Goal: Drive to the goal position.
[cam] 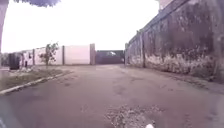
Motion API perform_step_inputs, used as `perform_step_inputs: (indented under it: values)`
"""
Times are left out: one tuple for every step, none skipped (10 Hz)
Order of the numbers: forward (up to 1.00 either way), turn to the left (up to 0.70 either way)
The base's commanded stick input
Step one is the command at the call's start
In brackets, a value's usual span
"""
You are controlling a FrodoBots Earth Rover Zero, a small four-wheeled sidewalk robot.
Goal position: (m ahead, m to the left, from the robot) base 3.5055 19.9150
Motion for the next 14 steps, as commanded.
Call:
perform_step_inputs:
  values:
    - [0.7,0.0]
    - [0.7,0.0]
    - [0.7,0.0]
    - [0.7,0.0]
    - [0.7,0.0]
    - [0.7,0.0]
    - [0.7,0.0]
    - [0.7,0.0]
    - [0.7,0.0]
    - [0.7,0.0]
    - [0.7,0.0]
    - [0.7,0.0]
    - [0.7,0.0]
    - [0.7,0.0]
